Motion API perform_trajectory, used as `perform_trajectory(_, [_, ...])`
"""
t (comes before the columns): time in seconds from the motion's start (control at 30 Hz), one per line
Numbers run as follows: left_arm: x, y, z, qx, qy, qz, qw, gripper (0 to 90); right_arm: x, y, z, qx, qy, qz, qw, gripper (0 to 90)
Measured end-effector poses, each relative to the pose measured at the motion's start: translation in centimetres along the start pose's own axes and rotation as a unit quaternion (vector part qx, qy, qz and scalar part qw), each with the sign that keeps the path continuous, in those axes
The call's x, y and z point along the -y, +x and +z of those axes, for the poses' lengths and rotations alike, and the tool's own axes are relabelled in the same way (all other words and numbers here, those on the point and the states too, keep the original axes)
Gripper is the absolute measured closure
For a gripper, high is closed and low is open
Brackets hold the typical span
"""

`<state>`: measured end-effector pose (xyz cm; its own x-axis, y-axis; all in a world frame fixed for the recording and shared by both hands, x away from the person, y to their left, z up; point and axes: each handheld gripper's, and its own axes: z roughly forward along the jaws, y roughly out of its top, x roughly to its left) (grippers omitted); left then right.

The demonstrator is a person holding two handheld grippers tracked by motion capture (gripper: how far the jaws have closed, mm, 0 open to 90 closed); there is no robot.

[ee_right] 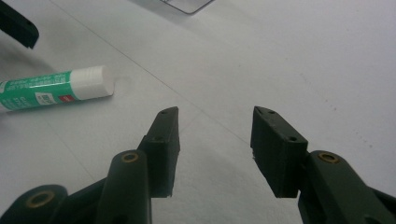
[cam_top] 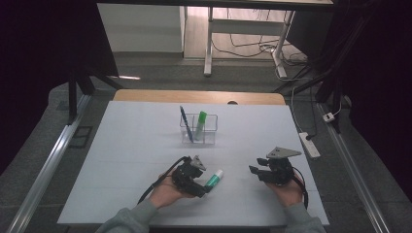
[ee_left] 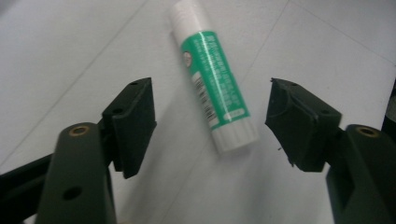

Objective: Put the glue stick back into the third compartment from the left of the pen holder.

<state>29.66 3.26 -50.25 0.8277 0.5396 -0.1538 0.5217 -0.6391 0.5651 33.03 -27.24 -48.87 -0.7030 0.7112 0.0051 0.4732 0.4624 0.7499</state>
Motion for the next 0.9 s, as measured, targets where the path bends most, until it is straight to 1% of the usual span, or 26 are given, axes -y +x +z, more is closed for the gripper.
perform_trajectory(0.1, [-0.4, -0.2, 0.8, 0.003, 0.015, 0.003, 0.9999, 39.3, 0.0, -0.1, 0.0, 0.003, 0.001, 0.0, 1.0, 52.0])
perform_trajectory(0.23, [-0.5, -0.4, 1.5, -0.003, 0.032, 0.006, 0.9994, 47.2, 0.0, -0.1, 0.0, 0.01, 0.005, -0.002, 0.9999, 52.0])
perform_trajectory(0.33, [-0.6, -0.5, 1.7, 0.001, 0.042, 0.01, 0.9991, 53.2, 0.0, -0.1, 0.0, 0.015, 0.007, -0.002, 0.9999, 52.0])
perform_trajectory(0.4, [-0.7, -0.7, 1.9, -0.002, 0.046, 0.012, 0.9989, 53.9, -0.1, -0.1, 0.0, 0.017, 0.007, -0.002, 0.9998, 52.0])
perform_trajectory(0.47, [-0.7, -0.9, 2.0, -0.019, 0.05, 0.019, 0.9984, 57.2, -0.1, -0.1, -0.1, 0.02, 0.008, -0.002, 0.9998, 52.0])
perform_trajectory(0.5, [-0.7, -0.8, 1.9, -0.027, 0.049, 0.021, 0.9982, 62.5, -0.1, -0.1, -0.1, 0.02, 0.007, -0.002, 0.9998, 52.0])
perform_trajectory(0.53, [-0.7, -0.8, 2.0, -0.024, 0.049, 0.02, 0.9983, 64.4, -0.1, -0.1, -0.1, 0.02, 0.006, -0.002, 0.9998, 51.9])
perform_trajectory(0.6, [-0.7, -0.7, 1.9, -0.022, 0.049, 0.018, 0.9984, 65.0, -0.1, -0.1, -0.1, 0.021, 0.005, -0.002, 0.9998, 51.9])
perform_trajectory(0.7, [-0.6, -0.8, 1.9, -0.024, 0.047, 0.023, 0.9983, 65.3, -0.2, 0.0, -0.2, 0.022, 0.006, -0.002, 0.9997, 51.9])
perform_trajectory(0.73, [-0.6, -0.8, 1.9, -0.026, 0.045, 0.026, 0.9983, 65.4, -0.2, 0.0, -0.2, 0.02, 0.002, 0.0, 0.9998, 51.9])
perform_trajectory(0.8, [-0.5, -0.7, 1.7, -0.032, 0.033, 0.025, 0.9986, 65.4, -0.2, 0.0, -0.3, 0.015, 0.002, 0.002, 0.9999, 52.0])
perform_trajectory(0.87, [-0.4, -0.4, 1.2, -0.032, 0.015, 0.022, 0.9991, 65.5, -0.3, 0.0, -0.4, 0.001, -0.007, 0.013, 0.9999, 51.6])
perform_trajectory(0.9, [-0.3, -0.2, 0.9, -0.036, 0.007, 0.022, 0.9991, 65.5, -0.3, 0.1, -0.4, -0.007, -0.011, 0.018, 0.9998, 50.9])
